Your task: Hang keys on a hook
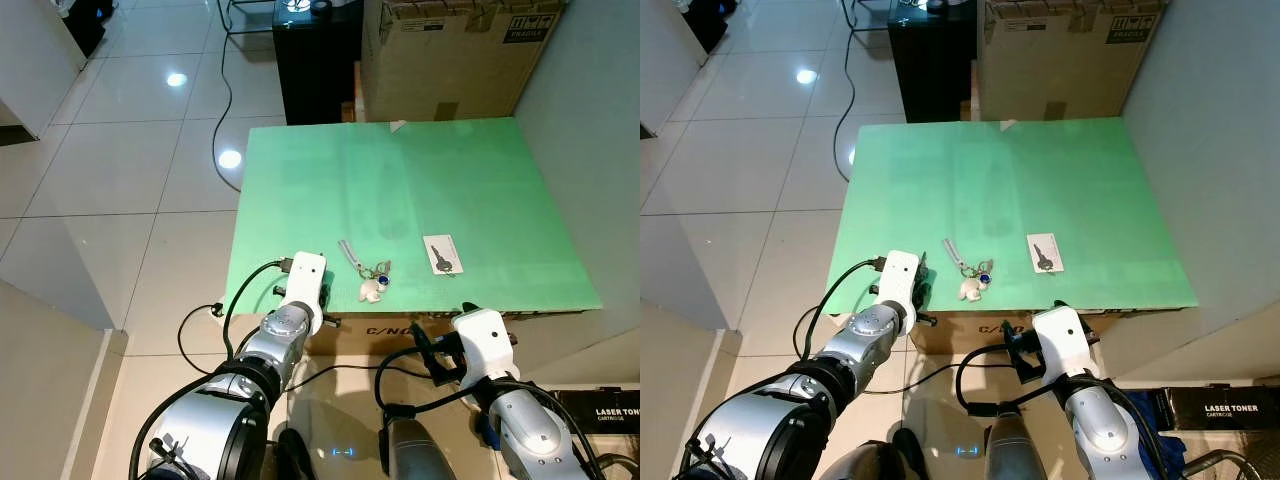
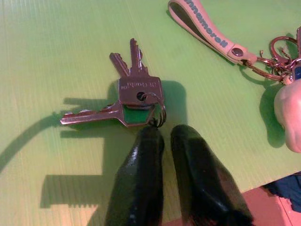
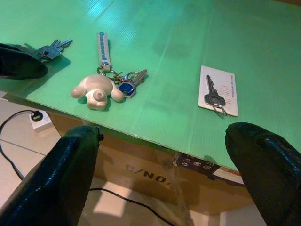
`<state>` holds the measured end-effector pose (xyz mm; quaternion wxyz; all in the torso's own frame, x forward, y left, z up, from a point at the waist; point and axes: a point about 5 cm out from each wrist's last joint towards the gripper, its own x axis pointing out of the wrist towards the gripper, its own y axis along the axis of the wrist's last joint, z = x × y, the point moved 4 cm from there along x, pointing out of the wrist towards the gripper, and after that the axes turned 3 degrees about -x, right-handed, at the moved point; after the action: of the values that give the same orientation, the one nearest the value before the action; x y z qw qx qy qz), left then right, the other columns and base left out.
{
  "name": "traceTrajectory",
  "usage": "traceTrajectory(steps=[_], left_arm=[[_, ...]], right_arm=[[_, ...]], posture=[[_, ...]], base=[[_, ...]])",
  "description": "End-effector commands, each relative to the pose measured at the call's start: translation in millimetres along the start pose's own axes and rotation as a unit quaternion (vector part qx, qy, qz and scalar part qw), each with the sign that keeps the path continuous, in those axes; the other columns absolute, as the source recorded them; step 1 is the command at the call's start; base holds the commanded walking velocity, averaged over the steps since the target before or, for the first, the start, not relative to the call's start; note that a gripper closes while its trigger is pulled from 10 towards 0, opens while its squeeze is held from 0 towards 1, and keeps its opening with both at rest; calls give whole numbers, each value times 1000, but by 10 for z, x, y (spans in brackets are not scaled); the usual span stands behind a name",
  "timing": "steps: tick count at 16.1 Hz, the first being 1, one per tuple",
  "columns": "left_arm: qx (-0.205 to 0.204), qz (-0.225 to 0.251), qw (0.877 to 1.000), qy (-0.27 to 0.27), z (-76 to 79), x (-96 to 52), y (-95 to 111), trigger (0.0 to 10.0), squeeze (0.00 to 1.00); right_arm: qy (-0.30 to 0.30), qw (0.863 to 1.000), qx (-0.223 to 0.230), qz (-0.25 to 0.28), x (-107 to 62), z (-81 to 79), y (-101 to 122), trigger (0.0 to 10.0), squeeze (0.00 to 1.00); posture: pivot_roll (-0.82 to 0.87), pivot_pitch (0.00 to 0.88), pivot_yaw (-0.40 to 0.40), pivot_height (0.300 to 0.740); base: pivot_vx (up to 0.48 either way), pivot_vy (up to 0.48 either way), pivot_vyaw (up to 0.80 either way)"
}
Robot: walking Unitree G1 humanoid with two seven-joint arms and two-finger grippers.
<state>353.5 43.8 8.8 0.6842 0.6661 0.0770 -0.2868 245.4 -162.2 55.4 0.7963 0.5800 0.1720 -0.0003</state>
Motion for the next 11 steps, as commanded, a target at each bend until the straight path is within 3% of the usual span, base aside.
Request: traceTrajectory(steps=[1, 7, 11], left_arm=[[-16, -11, 1000, -23, 193, 0, -73, 0, 0], [-30, -4, 999, -27, 196, 6, -26, 0, 0], [-51, 25, 998, -19, 72, 15, 127, 0, 0]], right_arm=[[2, 1000, 6, -8, -10, -15, -26, 10000, 0], [9, 1000, 4, -7, 18, -29, -22, 10000, 0], [7, 1000, 3, -3, 67, -13, -4, 10000, 0]], posture=[[-411, 202, 136, 740], [-406, 194, 135, 740], [-396, 172, 140, 740]], base=[[0, 0, 0], [0, 0, 0], [0, 0, 0]])
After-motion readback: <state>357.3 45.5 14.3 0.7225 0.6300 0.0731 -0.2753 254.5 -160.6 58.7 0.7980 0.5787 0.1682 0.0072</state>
